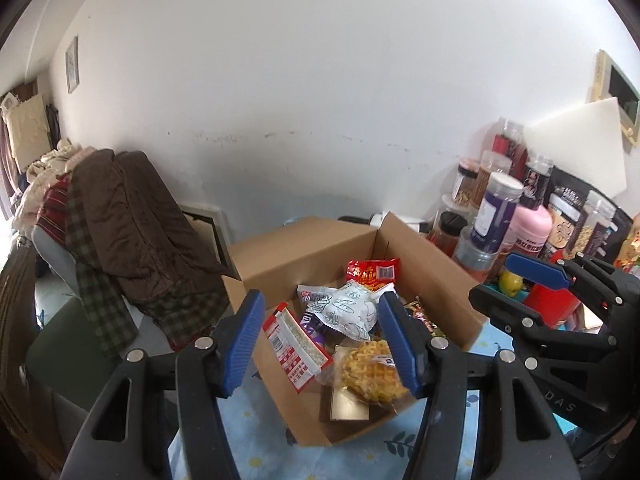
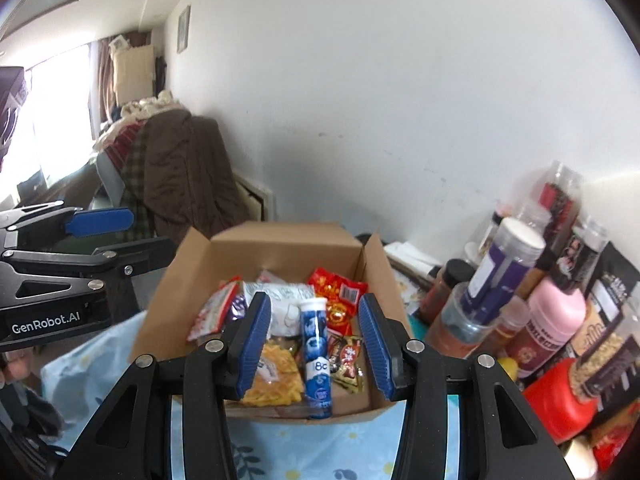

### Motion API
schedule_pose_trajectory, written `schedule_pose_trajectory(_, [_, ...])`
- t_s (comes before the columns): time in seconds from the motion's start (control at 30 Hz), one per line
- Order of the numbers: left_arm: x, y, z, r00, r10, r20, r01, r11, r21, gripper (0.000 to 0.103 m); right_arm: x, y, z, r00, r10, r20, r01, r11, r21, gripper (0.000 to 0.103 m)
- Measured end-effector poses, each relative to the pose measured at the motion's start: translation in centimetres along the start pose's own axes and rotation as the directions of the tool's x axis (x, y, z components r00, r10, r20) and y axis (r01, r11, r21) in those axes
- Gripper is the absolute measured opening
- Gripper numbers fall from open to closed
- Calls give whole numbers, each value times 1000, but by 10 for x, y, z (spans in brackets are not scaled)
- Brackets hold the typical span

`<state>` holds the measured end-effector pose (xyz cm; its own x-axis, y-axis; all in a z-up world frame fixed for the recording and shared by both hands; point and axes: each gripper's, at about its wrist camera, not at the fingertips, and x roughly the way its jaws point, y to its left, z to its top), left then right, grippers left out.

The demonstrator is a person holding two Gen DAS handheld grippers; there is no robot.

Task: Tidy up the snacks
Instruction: 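Withdraw both open tools from the box back over the table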

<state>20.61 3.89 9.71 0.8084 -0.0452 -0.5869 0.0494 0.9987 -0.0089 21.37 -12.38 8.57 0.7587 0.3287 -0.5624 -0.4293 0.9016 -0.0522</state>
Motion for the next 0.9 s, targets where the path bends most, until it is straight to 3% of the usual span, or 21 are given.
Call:
schedule_pose_trajectory(0.2, [-40, -9, -3, 999, -2, 49, 2, 1000, 6, 59, -42, 4, -1, 998, -12, 55, 12, 1000, -1, 52])
schedule_pose_trajectory(0.27, [-53, -12, -6, 998, -7, 60, 7, 1000, 5, 59, -54, 5, -2, 998, -19, 67, 19, 1000, 3, 62])
schedule_pose_trajectory(0.57, [-100, -29, -31, 996, -31, 88, 28, 999, 29, 59, -110, 11, -25, 992, -49, 113, 45, 998, 34, 67])
schedule_pose_trajectory(0.7, [-117, -35, -48, 994, -40, 104, 37, 999, 33, 76, -127, 13, -43, 992, -68, 109, 64, 997, 45, 68])
schedule_pose_trajectory(0.9, [-137, -45, -74, 994, -58, 96, 54, 997, 46, 76, -151, 17, -75, 992, -86, 89, 79, 993, 88, 76])
